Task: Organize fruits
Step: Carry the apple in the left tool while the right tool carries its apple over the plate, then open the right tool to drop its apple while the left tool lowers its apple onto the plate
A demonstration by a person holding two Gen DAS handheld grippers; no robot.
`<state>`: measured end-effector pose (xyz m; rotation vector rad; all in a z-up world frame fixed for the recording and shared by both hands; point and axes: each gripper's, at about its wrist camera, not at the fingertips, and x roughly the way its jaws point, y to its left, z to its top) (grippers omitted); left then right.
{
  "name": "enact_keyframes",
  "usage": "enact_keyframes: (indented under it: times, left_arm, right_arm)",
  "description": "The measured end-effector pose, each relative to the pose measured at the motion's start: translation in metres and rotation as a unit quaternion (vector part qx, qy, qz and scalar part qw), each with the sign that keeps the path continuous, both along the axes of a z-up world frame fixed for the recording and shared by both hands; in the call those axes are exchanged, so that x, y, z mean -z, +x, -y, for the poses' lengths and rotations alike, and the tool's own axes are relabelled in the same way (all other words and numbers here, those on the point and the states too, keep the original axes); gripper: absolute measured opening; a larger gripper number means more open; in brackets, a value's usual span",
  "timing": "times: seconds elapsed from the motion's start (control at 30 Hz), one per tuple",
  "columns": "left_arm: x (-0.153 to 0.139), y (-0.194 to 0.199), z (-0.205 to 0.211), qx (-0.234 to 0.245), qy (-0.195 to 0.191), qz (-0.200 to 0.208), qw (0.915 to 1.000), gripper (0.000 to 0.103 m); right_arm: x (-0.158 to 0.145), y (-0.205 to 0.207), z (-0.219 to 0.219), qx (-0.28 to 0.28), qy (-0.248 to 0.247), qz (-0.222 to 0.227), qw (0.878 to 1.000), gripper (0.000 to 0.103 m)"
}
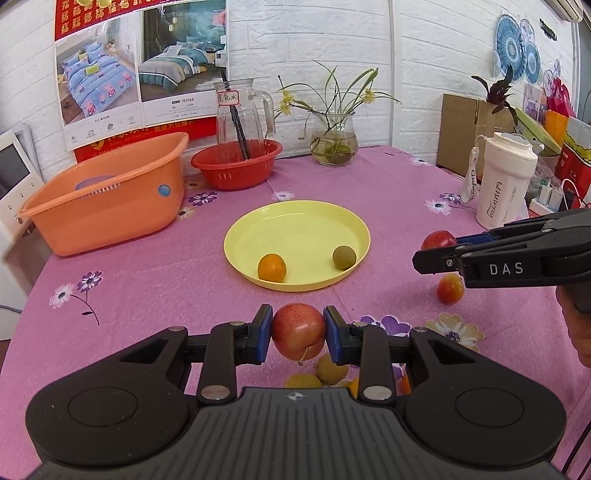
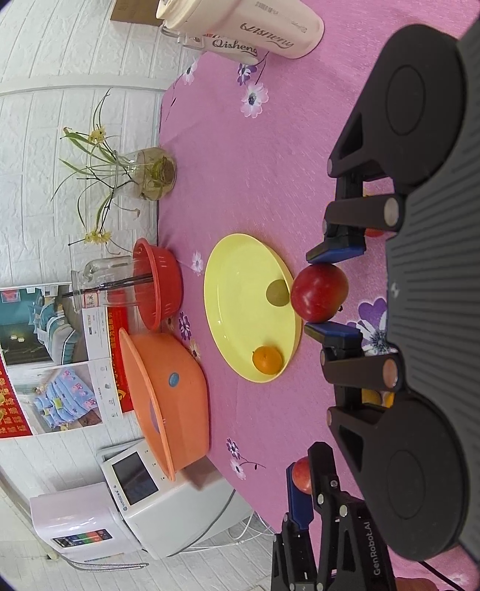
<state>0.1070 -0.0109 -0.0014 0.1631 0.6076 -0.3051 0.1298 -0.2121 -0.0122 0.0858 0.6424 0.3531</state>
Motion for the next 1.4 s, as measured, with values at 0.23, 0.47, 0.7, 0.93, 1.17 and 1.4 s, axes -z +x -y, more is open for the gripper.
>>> enact_keyframes:
  times: [0.23, 0.47, 0.7, 0.93, 1.17, 1.4]
  left_arm:
    - [-0.004, 0.016, 0.004, 0.004, 0.001, 0.005, 1.0000, 0.028]
    - [-0.003, 0.031, 0.006, 0.010, 0.001, 0.006, 0.9999, 0.028]
    - [0.000, 0.046, 0.003, 0.003, -0.003, 0.001, 1.0000, 0.028]
    - [-0.001, 0.060, 0.005, 0.004, -0.001, 0.007, 1.0000, 0.028]
    - [-0.001, 0.070, 0.003, -0.005, -0.002, 0.007, 1.0000, 0.028]
    - [0.000, 0.086, 0.007, -0.006, 0.005, 0.005, 1.0000, 0.028]
  right_arm:
    - [-0.001, 0.013, 0.000, 0.001, -0.002, -0.001, 1.000, 0.079]
    - [-0.001, 0.028, -0.003, -0.003, -0.003, 0.000, 1.000, 0.079]
    - [0.001, 0.042, -0.006, -0.004, -0.010, 0.001, 1.000, 0.079]
    - [0.003, 0.059, -0.010, -0.005, -0.007, -0.002, 1.000, 0.079]
    - [0.007, 0.081, -0.013, -0.006, -0.004, -0.013, 1.000, 0.079]
    - [0.017, 0.099, -0.014, 0.002, -0.003, -0.029, 1.000, 0.079]
